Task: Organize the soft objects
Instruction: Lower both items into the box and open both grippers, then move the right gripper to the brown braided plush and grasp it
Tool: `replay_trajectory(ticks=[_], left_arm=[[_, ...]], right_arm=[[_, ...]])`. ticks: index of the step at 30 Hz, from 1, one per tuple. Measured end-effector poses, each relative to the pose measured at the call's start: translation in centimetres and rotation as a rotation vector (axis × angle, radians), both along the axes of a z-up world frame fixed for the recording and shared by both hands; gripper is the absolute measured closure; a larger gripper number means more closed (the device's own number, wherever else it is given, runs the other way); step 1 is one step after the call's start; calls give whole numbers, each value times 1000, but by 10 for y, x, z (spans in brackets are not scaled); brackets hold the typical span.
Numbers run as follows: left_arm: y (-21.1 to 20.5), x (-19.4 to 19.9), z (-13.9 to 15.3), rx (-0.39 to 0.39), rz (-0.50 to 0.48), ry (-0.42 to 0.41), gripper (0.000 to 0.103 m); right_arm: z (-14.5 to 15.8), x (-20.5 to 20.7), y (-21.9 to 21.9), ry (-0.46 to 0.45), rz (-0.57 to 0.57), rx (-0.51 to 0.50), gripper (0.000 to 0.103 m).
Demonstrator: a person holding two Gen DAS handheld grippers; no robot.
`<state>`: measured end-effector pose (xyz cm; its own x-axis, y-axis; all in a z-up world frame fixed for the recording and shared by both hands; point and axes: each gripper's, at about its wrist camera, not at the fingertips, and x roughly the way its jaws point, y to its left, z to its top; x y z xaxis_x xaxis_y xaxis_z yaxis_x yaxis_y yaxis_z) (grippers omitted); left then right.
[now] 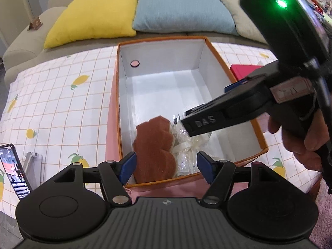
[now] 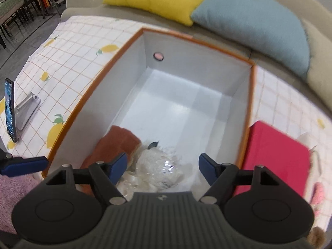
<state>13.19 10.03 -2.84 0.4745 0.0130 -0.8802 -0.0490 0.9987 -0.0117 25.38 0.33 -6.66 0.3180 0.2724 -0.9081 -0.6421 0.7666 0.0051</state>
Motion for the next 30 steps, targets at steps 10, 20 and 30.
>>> replay_trajectory(ticks=[10,20,30], left_arm=[[-19,-21,25,-17,-6,-153,25],[-69,-44,43,-114,-130,-309,25],[-134,-45,32,-192,-301,-346,25]], right_arm=[[38,-29,-56,-218,-79,26,28],[57,-70,-144,-303,-283,122,25],[44,-120,-236,-343,-525,165,20]])
